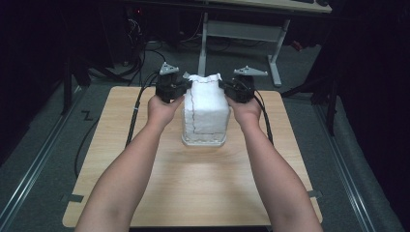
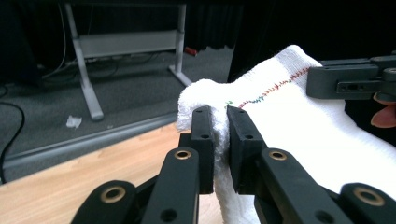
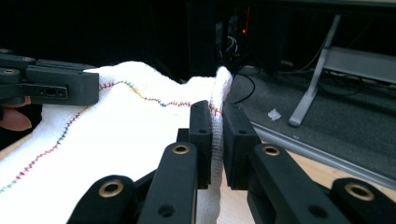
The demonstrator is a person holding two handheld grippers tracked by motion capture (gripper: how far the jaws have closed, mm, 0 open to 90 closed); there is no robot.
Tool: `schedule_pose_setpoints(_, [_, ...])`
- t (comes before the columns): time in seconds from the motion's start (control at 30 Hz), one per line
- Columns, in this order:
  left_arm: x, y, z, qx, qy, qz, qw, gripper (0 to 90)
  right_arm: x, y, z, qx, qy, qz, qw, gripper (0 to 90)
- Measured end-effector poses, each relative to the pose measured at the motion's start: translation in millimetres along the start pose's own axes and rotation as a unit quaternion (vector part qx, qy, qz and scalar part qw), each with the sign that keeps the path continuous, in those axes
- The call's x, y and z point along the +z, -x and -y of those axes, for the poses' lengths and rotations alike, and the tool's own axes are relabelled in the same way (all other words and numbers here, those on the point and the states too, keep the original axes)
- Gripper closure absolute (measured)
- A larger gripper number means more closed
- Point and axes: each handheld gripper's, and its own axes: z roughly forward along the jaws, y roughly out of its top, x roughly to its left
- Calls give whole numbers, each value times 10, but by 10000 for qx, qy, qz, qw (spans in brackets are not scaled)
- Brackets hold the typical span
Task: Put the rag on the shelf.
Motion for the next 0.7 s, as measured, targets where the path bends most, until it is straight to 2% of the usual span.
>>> schedule_pose_setpoints(0.1, [14, -7, 6, -48, -45, 23, 10000, 798, 22, -7, 12, -59, -35, 51, 10000, 788])
schedule_pose_setpoints(0.17, [11, -17, -1, -126, -27, 80, 9999, 697, 24, 1, 8, -9, -4, 65, 10000, 718])
schedule_pose_setpoints(0.27, [-6, -12, -11, -143, 14, 109, 9998, 651, 17, 4, 3, 0, 1, 14, 10000, 712])
schedule_pose_setpoints(0.37, [-17, 1, -17, -122, 30, 87, 9999, 634, 6, -19, 4, -116, -31, 22, 9999, 705])
schedule_pose_setpoints(0.7, [-72, 33, -35, -44, 40, 70, 10000, 612, -34, -37, -4, -139, -38, 2, 9999, 698])
